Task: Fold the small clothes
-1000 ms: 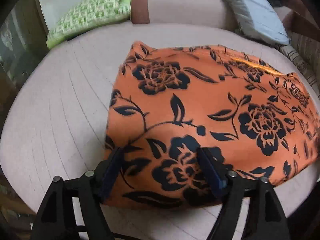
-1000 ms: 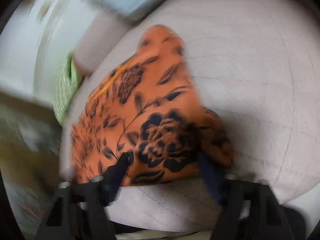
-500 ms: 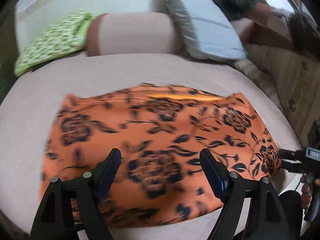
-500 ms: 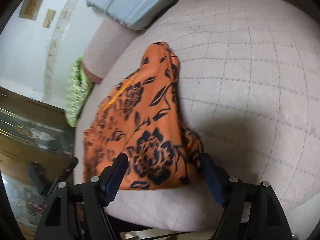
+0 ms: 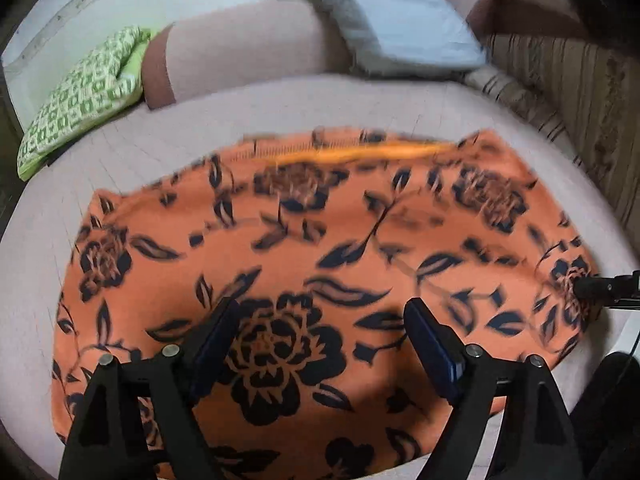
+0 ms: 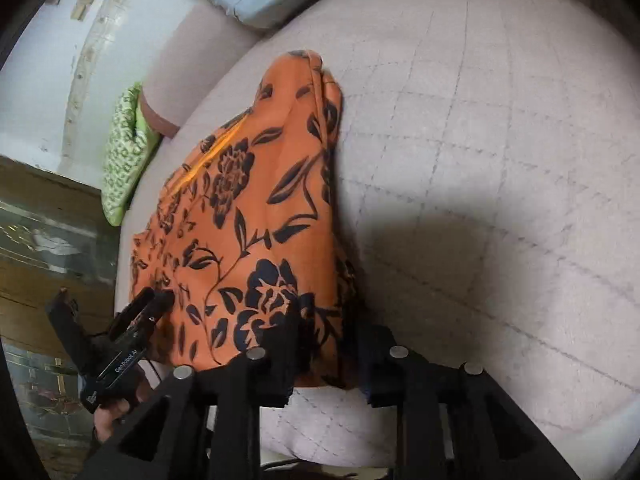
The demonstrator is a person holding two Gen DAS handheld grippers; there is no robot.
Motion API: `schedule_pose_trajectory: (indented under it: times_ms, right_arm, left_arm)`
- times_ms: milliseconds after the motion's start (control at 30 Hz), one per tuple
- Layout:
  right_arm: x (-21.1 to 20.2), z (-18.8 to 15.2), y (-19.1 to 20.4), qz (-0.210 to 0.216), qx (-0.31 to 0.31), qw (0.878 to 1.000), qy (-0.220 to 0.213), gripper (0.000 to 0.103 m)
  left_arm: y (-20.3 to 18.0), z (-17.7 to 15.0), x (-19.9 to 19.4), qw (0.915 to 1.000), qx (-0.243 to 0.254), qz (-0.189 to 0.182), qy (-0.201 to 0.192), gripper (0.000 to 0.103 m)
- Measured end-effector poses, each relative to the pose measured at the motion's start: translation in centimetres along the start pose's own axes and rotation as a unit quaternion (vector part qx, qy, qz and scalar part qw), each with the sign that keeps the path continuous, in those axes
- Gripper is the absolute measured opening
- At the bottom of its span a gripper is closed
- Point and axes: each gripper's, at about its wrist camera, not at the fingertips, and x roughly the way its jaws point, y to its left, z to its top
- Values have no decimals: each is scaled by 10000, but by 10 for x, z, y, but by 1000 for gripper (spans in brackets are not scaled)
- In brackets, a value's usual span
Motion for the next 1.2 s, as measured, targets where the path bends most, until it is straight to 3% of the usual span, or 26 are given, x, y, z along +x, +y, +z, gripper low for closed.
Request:
schedule_pose_trajectory:
  times_ms: [33, 100, 133, 167, 300, 367, 433, 500, 567, 667, 700, 733, 800, 833, 900, 933, 1000, 1033, 1067, 1133, 1200]
  right_arm:
    - [-11, 4, 8, -41, -155, 9996, -217, 76]
    - [-29, 19, 17, -117, -300, 9971, -687, 78]
    - [-30, 30, 18, -86, -266, 9967, -757, 78]
    - [-28, 40, 18, -64, -163, 9970, -751, 78]
    - [13, 90, 21, 17, 8, 9985, -547, 78]
    - [31, 104, 22, -93, -64, 9986, -524, 73]
    - [53, 111, 13, -221, 163, 9993, -247, 11]
    - [46, 109, 20, -408, 52, 9983, -405, 11]
    - [36, 104, 38, -776, -305, 9950, -547, 11]
    - [15, 91, 61, -1570, -733, 9811, -866, 25]
    - [9, 86, 66, -1699, -790, 9768, -1033, 43]
    - [-5, 75, 76, -1771, -838, 9708, -1386, 72]
    - [-17, 57, 95, -1447, -974, 9709, -1639, 75]
    - [-16, 52, 104, -1307, -1055, 9728, -1597, 75]
    - [-8, 31, 126, -1167, -1336, 9735, -1440, 75]
    - [-3, 22, 134, -1109, -1514, 9729, -1353, 75]
    - [15, 8, 144, -1134, -1815, 9708, -1086, 75]
    - [23, 3, 145, -1155, -1852, 9710, -971, 75]
    - [36, -2, 145, -1167, -1864, 9727, -738, 75]
    - [50, -8, 140, -1264, -1816, 9740, -493, 75]
    - [53, -12, 136, -1264, -1791, 9744, -505, 75]
  left_arm:
    - [1, 2, -5, 9999, 6, -61, -150, 86]
    - [3, 2, 2, 9999, 59, -16, -83, 86]
    - [4, -1, 16, 9998, 82, 73, 178, 86]
    - [6, -5, 25, 9994, 45, 88, 332, 88]
    - [8, -9, 28, 9999, -46, 49, 74, 88]
    - [10, -9, 29, 10000, -58, -3, 71, 89]
    - [11, -7, 28, 9999, -51, -45, 98, 89]
    - [17, -3, 23, 9996, -137, -205, 159, 87]
    - [44, 5, -4, 9977, -563, -370, -112, 87]
    - [104, 1, -42, 9896, -1339, -321, -428, 87]
    - [119, -5, -48, 9868, -1531, -227, -468, 87]
    - [145, -15, -57, 9815, -1865, -15, -441, 87]
    - [182, -36, -60, 9704, -2395, 162, -265, 87]
    - [203, -52, -56, 9607, -2764, 251, -27, 87]
    - [217, -69, -50, 9511, -3070, 210, 266, 84]
    - [221, -75, -44, 9490, -3126, 51, 394, 81]
    - [218, -80, -34, 9504, -3054, -16, 596, 60]
    - [213, -81, -31, 9564, -2846, 88, 648, 38]
    - [210, -81, -29, 9581, -2786, -31, 665, 21]
    - [211, -78, -40, 9499, -3058, -274, 587, 16]
    - [201, -72, -60, 9586, -2833, -213, 204, 16]
